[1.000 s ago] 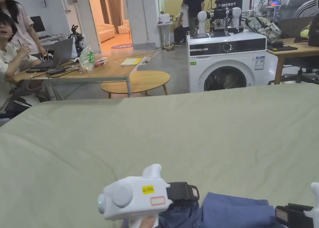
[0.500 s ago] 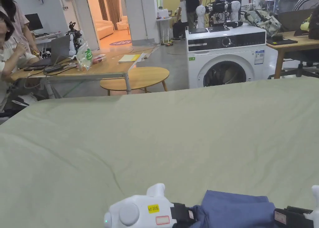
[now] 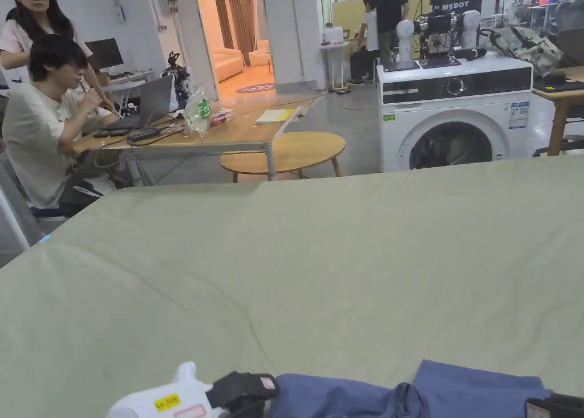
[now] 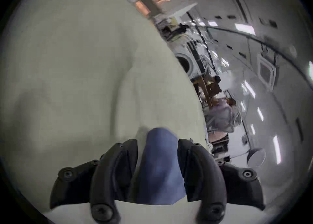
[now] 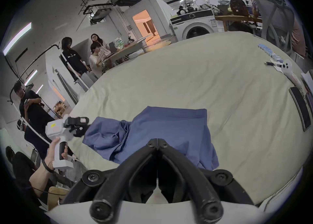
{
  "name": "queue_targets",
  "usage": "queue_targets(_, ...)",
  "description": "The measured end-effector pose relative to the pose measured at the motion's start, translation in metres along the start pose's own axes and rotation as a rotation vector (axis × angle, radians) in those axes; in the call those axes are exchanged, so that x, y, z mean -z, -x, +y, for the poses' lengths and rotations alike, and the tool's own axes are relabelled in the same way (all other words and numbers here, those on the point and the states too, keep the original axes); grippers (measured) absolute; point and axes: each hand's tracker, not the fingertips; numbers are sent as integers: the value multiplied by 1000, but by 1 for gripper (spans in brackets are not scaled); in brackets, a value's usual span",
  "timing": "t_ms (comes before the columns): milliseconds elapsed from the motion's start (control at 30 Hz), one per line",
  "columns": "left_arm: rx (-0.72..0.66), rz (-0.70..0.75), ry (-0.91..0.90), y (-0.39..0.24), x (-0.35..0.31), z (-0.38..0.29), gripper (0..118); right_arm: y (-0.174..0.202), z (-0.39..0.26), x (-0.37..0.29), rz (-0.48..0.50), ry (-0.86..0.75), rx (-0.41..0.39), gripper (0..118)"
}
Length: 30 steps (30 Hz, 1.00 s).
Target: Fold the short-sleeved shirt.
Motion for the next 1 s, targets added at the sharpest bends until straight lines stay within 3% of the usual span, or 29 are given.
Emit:
queue_targets(67,-13,-19,74,7,25,-15,45,0,0,-3,-7,-4,5,0)
queue_targets(167,-105,-145,58,7,38,-28,19,-1,-1,-9,-18,-12,34,0)
queue_targets(233,-169,-152,36,10,35,-25,15,-1,-2,-14,-18,-20,46,0)
queue_targets(400,-140,-270,-71,-8,-26,-1,8,-2,2,-14,-9,-41,67,0)
queue_targets(600,250,-117,-157,-97,-80,12,7,4,10,-2,53,-47,74,0)
queue_targets(733,388,-222,-27,-153,-25,-30,7,4,10,-3,81,-50,70,0)
queue_targets(833,431,-159,138,-173,57,-70,7,-4,7,-15,78,-56,68,0)
queue_targets(1000,443,-29,307,-177,157,-117,7,-25,1,-50,-35,-114,53,0)
